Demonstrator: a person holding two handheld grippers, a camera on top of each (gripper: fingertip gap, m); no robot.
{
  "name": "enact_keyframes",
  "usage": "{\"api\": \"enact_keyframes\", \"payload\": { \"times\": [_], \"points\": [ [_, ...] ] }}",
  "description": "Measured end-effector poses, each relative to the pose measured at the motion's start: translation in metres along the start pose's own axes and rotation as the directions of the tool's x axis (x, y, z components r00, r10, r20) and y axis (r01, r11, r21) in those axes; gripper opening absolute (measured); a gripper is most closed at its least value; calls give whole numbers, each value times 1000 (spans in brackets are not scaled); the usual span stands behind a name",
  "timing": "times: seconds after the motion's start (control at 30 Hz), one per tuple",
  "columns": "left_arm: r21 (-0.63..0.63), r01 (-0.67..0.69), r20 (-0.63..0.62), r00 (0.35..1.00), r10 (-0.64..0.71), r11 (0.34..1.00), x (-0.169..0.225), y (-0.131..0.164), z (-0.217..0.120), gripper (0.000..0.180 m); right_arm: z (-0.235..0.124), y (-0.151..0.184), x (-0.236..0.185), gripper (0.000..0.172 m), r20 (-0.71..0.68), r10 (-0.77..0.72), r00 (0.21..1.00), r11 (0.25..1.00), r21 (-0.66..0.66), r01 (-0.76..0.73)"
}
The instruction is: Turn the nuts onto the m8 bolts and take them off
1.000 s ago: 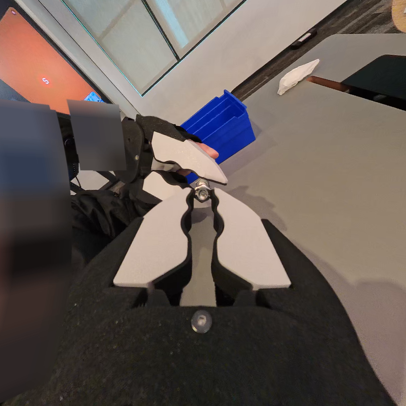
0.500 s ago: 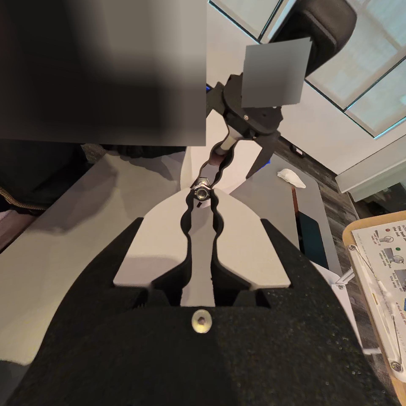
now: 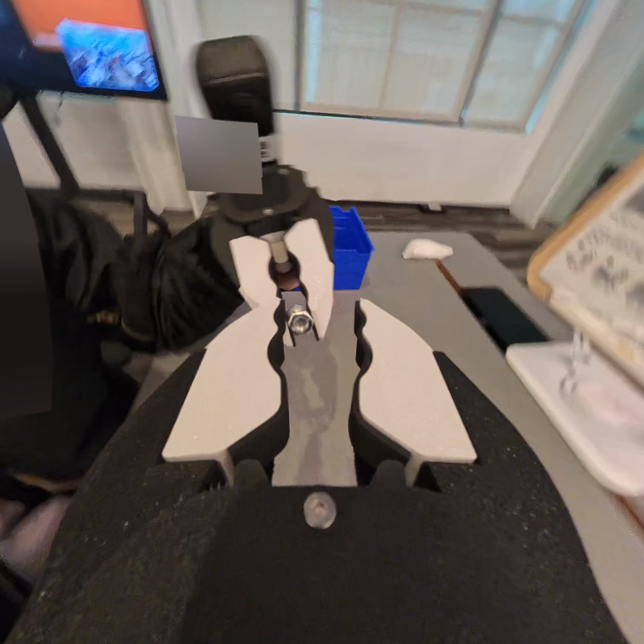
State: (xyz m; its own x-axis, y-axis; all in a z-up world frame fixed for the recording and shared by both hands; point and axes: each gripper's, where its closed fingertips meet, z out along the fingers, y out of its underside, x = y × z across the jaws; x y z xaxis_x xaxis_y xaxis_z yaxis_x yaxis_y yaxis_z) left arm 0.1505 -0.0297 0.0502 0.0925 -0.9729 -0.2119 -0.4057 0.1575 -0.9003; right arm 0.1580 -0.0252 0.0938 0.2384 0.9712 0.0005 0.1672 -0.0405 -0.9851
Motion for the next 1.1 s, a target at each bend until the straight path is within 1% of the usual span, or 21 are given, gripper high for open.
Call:
{"api": "enact_keyframes", "payload": {
  "times": [0.03,0.07,0.1,0.13,0.17,0.2,0.23,0.3,0.4,0.47,0.53,0.6,0.7,0.73,0.83,0.9,0.93,1.0,1.03,1.07,1.1],
  "points": [
    [-8,-20,60,998,20,1000,-8,1,0,15,-1,2,6,41,-7,132,991,991,-7,-132],
    [-21,-38,103,994,40,999,-13,2,0,15,-1,3,7,41,14,255,967,967,0,-255],
    [-34,-53,145,988,57,998,-18,3,0,15,-1,3,8,37,48,358,932,933,17,-359],
    [-46,-65,172,982,72,997,-21,4,1,15,0,4,9,34,79,437,896,898,26,-440],
    [-59,-71,173,982,80,996,-20,5,2,15,2,8,9,32,100,482,871,874,10,-485],
    [-72,-74,174,981,86,995,-20,7,4,15,5,14,9,21,108,500,859,865,-19,-501],
    [-84,-80,194,976,95,993,-22,8,5,15,8,18,11,14,100,512,853,858,-32,-512],
    [-117,-99,223,967,123,988,-25,12,6,15,11,19,12,19,104,538,836,842,-26,-539],
    [-136,-121,249,957,152,983,-27,13,7,15,13,27,17,35,44,548,836,837,-44,-546],
    [-141,-129,263,951,163,982,-27,12,7,15,14,29,19,37,36,559,829,829,-42,-557],
    [-171,-154,301,932,200,973,-32,13,6,15,14,28,20,32,57,577,815,817,-33,-576],
    [-190,-168,310,925,221,967,-32,15,7,15,16,30,19,25,73,588,805,809,-43,-587],
    [-197,-171,297,928,225,965,-30,16,10,15,18,31,16,16,90,588,804,809,-66,-584],
    [-197,-172,296,928,225,965,-30,17,11,15,17,32,16,16,85,582,808,813,-70,-578],
    [-168,-154,247,950,192,974,-23,15,10,15,16,31,10,15,105,534,839,845,-104,-525],
    [-111,-115,165,977,132,987,-12,9,8,15,13,27,0,15,160,455,876,889,-134,-437],
    [-78,-76,94,992,84,994,-3,7,6,15,12,26,-8,15,203,381,902,922,-150,-356],
    [-28,0,-68,998,-2,1000,16,1,0,15,9,26,-24,15,284,149,947,983,-148,-110],
    [-16,38,-155,987,-40,999,26,0,-3,15,8,27,-34,15,319,11,948,992,-121,29],
    [-27,78,-245,966,-82,997,38,1,-5,15,7,29,-43,15,340,-120,933,983,-88,158],
    [-44,98,-292,951,-106,994,43,3,-6,15,8,30,-48,15,331,-237,913,961,-61,271]
  ]
}}
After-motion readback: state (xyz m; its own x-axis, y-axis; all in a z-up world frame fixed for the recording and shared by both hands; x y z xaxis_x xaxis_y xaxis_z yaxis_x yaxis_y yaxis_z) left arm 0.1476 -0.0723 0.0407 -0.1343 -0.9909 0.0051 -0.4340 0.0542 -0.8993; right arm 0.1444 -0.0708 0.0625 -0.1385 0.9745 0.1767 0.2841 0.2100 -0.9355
